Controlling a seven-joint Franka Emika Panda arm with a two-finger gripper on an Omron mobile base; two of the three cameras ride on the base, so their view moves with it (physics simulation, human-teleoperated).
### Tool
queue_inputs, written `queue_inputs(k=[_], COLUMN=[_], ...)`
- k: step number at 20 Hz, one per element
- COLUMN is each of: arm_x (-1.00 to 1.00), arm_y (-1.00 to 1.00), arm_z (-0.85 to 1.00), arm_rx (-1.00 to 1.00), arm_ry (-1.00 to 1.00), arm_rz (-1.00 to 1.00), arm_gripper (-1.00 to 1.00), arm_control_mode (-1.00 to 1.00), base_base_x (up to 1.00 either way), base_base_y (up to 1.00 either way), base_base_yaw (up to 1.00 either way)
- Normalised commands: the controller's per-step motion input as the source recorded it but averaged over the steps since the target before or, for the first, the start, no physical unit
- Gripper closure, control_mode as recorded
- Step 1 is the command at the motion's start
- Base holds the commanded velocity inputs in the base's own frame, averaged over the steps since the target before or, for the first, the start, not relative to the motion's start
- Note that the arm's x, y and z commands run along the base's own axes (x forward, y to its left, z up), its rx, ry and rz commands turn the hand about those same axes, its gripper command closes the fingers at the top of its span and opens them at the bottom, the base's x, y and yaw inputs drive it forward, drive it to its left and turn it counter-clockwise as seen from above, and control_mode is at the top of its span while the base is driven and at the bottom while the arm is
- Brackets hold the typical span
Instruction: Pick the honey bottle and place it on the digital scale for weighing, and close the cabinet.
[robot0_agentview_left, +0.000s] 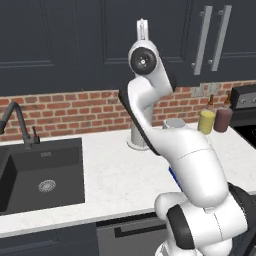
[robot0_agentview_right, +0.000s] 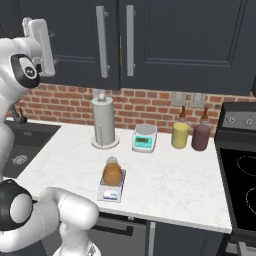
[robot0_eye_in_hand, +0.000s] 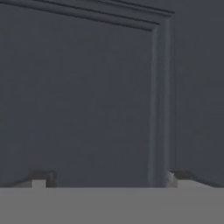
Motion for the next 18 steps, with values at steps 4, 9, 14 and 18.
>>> queue_inputs(k=[4, 9, 14, 18], arm_x=[0.87, 0.71, 0.61, 0.36], arm_y=[-0.03, 0.00, -0.03, -0.10], arm_z=[-0.02, 0.00, 0.00, -0.29], arm_rx=[0.10, 0.07, 0.08, 0.06], arm_ry=[0.00, 0.00, 0.00, -0.10], arm_rz=[0.25, 0.19, 0.19, 0.21], arm_gripper=[-1.00, -1.00, -1.00, -1.00], arm_control_mode=[-1.00, -1.00, -1.00, -1.00], base_base_x=[0.00, 0.00, 0.00, 0.00], base_base_y=[0.00, 0.00, 0.00, 0.00], base_base_yaw=[0.00, 0.00, 0.00, 0.00])
